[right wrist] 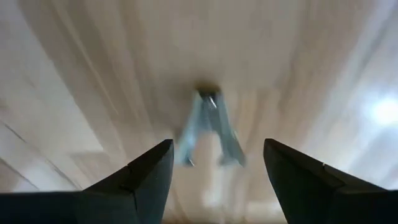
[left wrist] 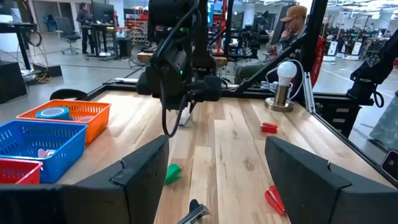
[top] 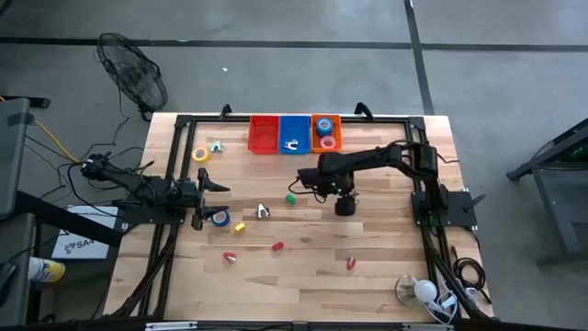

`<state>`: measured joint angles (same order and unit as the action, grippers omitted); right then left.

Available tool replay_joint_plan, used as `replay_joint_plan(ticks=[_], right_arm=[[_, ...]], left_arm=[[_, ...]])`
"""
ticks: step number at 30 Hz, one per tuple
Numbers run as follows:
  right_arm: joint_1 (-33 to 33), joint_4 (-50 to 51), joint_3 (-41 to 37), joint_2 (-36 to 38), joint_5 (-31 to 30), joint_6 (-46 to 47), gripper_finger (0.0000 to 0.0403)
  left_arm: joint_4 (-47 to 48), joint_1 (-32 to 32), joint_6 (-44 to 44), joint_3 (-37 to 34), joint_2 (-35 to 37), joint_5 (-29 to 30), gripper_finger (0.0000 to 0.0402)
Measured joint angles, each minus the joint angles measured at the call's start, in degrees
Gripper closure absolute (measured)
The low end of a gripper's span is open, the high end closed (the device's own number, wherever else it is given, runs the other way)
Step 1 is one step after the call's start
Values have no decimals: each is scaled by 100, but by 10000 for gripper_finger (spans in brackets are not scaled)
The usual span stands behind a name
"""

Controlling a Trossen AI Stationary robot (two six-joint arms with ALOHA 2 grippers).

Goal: Pick and place Stapler, Stapler remover, tape
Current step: Put the gray staple remover into the blue bin

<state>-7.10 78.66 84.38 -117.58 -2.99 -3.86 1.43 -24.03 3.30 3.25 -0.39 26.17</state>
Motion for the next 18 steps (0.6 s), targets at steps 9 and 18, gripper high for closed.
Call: replay_joint_plan(ticks=[9,18], right_arm=[[159,-345,-34,0,-213,-15,162],[206,-675,-616,1,-44,122,162]], left_arm=[[0,2,1,-1,-1,0,140],[0,2,1,-1,-1,-2,140]])
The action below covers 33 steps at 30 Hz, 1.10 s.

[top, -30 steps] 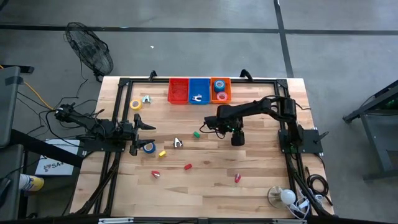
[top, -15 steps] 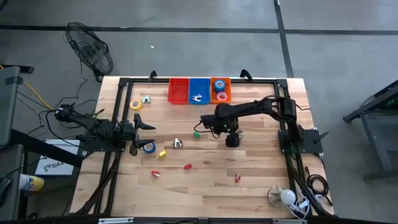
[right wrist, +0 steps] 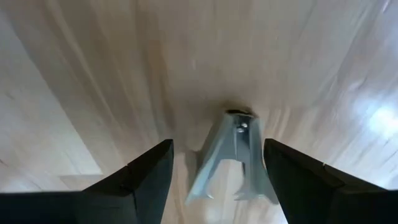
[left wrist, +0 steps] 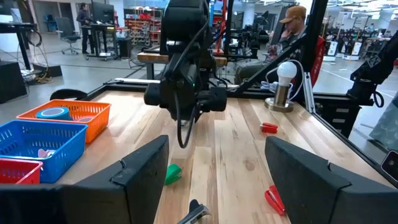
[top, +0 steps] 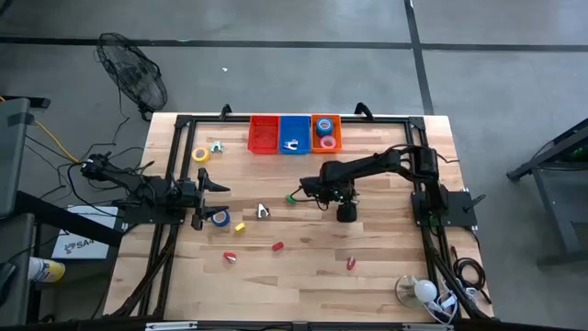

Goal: Pick and place Stapler, Stapler remover, tape
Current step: Put the gray staple remover into the blue bin

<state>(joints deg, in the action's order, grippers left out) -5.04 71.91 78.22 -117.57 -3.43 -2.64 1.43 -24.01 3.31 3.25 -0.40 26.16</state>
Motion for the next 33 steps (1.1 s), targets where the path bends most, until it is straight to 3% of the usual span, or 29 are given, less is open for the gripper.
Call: replay_joint_plan(ticks=[10,27,33], right_arm=[[-7,-177,-468,28,87,21,175],[-2,-106,-500,15,82,112,323],[-4,123,-54,-35,-1,-27,324]], left_arm=[[0,-2,0,0,1,2,140],[0,0,-1,0,1,0,140],[0,-1,0,0,0,1,140]])
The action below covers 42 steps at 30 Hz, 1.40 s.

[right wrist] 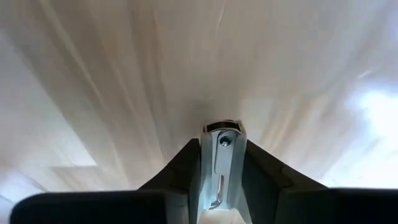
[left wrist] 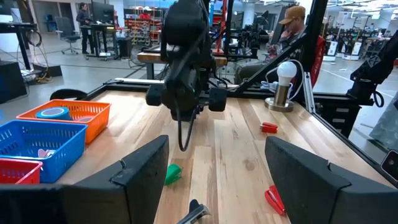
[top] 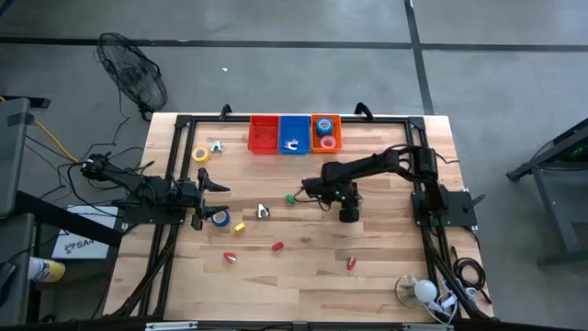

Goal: Pick and place Stapler, Stapler remover, tape
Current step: Put the gray staple remover into the blue bin

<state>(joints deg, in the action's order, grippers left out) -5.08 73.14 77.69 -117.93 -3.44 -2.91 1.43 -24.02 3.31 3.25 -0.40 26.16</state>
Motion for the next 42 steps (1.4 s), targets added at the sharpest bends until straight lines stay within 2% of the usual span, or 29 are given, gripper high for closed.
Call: replay_joint_plan(ticks=[8,13,18,25,30,37,42], right_arm=[[-199,-334,1382,17,-306,-789,324],[-553,-1690,1956,26,-338,-1237,324],[-927,-3353,2006,27,-207,-1395,324],[-1541,-4661,2003,-88,-305,-766,324],[-2027,-5013,2002,-178,-137,-122,324],[-2536,-5274,2001,-369,294,271,319],[-2741,-5352,1997,-681,976,417,320]], left_arm=[[0,0,-2,0,1,0,140],[0,1,0,0,-1,1,140],[0,-1,0,1,2,0,140],[0,-1,0,0,1,0,140],[2,-1,-1,0,-1,-4,140],[2,0,-2,0,-1,-5,140],[4,-1,0,0,-1,-19,140]])
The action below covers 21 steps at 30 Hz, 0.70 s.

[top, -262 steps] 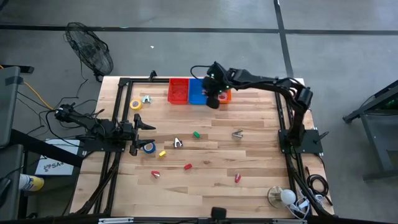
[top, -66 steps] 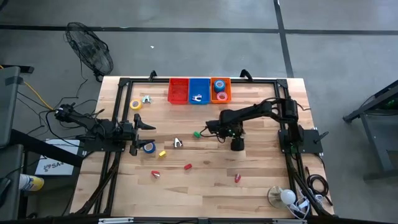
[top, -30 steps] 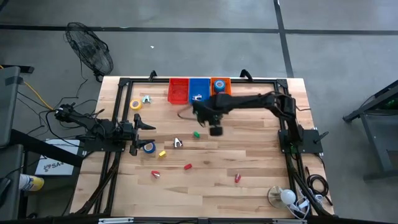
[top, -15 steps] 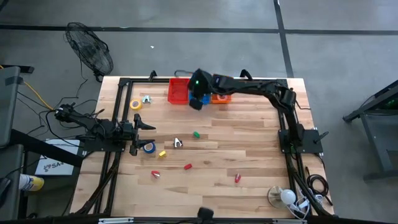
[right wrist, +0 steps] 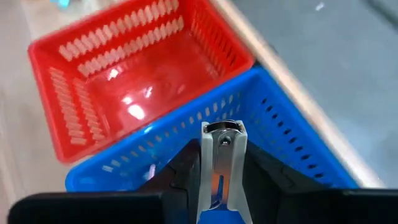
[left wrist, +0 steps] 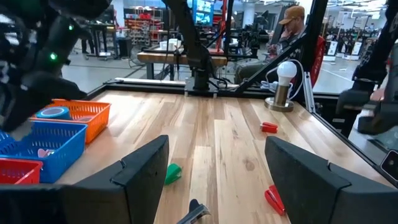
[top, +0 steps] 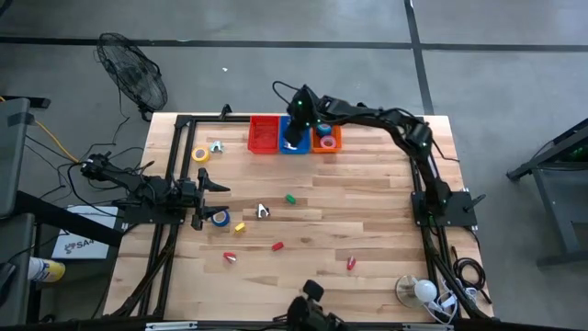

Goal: Pick and place Stapler, Stapler remover, tape
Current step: Put the gray staple remover into the blue bin

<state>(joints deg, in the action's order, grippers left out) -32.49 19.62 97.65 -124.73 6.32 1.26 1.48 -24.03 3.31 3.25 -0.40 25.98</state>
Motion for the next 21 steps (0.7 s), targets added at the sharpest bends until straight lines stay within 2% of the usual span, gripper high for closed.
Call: replay_joint_plan(ticks=[3,11,21], right_arm=[[-47,1,-1,-98,179,-44,319],[-50,5,2,-170,-62,-124,299],[-48,34,2,-168,-80,-148,296]], left_arm=[[0,2,0,0,0,28,140],[-1,0,0,0,0,-11,140],[-2,2,0,0,0,-2,140]])
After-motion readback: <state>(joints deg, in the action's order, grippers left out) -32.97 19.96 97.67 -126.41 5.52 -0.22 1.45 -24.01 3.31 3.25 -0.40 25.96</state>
